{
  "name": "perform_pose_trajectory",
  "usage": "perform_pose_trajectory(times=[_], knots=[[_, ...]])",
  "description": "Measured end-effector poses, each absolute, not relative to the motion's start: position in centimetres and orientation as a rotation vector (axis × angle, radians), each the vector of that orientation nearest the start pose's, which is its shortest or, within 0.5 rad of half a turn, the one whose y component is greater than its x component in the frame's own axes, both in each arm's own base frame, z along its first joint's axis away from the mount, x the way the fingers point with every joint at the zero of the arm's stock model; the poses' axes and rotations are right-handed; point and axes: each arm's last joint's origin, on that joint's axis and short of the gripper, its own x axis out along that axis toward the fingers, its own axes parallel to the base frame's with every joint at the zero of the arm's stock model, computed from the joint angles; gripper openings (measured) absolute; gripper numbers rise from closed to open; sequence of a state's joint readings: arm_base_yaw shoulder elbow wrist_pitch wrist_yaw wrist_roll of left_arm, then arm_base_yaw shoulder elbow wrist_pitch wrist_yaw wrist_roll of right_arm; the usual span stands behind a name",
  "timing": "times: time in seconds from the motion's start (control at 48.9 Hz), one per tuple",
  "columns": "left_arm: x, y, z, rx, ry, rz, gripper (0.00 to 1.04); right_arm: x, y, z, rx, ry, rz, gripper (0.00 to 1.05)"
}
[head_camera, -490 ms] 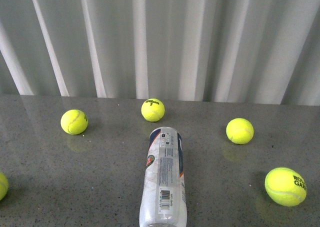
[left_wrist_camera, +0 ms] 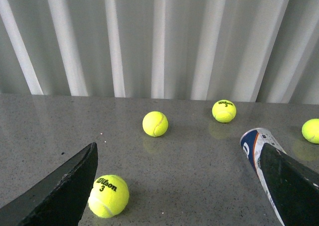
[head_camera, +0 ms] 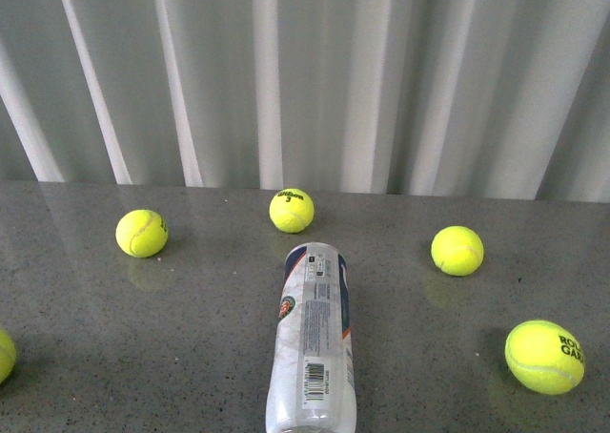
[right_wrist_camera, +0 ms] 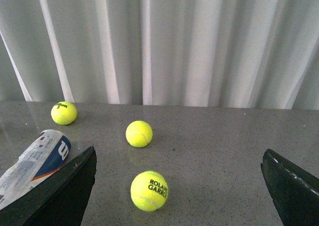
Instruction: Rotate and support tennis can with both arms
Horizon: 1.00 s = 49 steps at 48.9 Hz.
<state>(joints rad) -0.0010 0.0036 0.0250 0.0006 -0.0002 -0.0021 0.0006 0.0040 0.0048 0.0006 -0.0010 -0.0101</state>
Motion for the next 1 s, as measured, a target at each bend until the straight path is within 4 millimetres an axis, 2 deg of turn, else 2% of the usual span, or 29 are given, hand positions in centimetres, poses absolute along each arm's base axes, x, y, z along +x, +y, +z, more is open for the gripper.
perform_pose_trajectory(times=[0.552,0.592,0.654,0.715,0.756,0.817,0.899,1.001], knots=[[9.6,0.0,17.2,-0.002,-0.022,-0.001,0.98,9.8,0.0,16.5,-0.010,-0.001,0.002,0.98],[9.6,0.0,17.2,-0.002,-0.022,-0.001,0.98,9.8,0.1,16.4,0.013,0.050,-0.031,0.98],[9.6,0.0,17.2,-0.002,-0.022,0.000,0.98,10.0,0.1,17.0,0.062,0.191,-0.192,0.98],[9.6,0.0,17.2,-0.002,-0.022,0.001,0.98,10.9,0.2,18.4,0.070,0.236,-0.303,0.98],[9.6,0.0,17.2,-0.002,-0.022,-0.002,0.98,12.1,0.0,20.1,0.085,0.223,-0.373,0.98],[9.6,0.0,17.2,-0.002,-0.022,-0.002,0.98,13.9,-0.1,22.2,0.108,0.205,-0.388,0.98],[9.6,0.0,17.2,-0.002,-0.022,-0.001,0.98,18.2,-0.2,26.4,0.153,0.167,-0.372,0.98],[9.6,0.0,17.2,-0.002,-0.022,0.000,0.98,23.0,0.0,28.0,0.189,0.273,-0.312,0.98]])
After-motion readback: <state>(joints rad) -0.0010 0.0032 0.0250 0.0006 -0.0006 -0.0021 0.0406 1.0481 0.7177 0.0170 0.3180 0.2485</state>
